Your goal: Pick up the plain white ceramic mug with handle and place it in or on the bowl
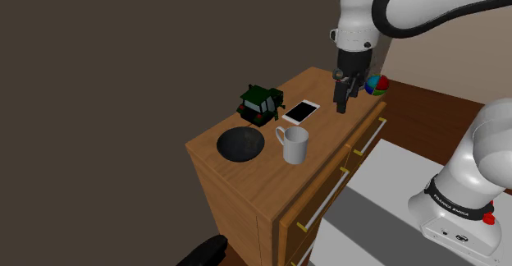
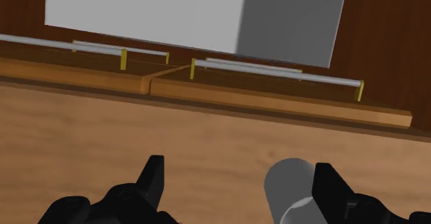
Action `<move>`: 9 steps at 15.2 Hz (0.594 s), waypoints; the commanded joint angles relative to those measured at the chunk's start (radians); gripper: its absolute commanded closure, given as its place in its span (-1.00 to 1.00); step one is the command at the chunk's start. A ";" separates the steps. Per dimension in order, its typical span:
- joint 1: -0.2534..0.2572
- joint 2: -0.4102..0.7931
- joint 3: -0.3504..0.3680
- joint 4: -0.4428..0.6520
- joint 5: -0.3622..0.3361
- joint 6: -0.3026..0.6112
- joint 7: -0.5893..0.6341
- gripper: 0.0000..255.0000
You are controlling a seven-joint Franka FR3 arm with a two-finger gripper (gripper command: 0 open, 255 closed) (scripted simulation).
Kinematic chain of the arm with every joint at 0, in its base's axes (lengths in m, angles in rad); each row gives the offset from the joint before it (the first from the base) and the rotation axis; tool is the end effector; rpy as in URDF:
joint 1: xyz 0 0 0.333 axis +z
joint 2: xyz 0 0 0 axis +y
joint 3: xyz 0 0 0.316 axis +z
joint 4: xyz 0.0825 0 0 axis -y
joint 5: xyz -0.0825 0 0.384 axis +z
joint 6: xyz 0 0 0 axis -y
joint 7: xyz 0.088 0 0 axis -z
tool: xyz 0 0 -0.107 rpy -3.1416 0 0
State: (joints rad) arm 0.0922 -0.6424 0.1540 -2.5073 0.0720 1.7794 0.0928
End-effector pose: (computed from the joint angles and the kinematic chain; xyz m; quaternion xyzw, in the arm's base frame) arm 0.3352 0.0944 0.4860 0.9977 0.0503 -0.0428 0.0179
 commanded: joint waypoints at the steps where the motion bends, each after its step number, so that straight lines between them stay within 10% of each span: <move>1: 0.015 0.047 0.030 -0.005 0.019 0.074 0.023 -1.00; 9: 0.050 0.275 0.141 0.027 0.041 0.346 0.110 -1.00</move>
State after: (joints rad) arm 0.1408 -0.4120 0.2789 -2.4934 0.1154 2.0817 0.1894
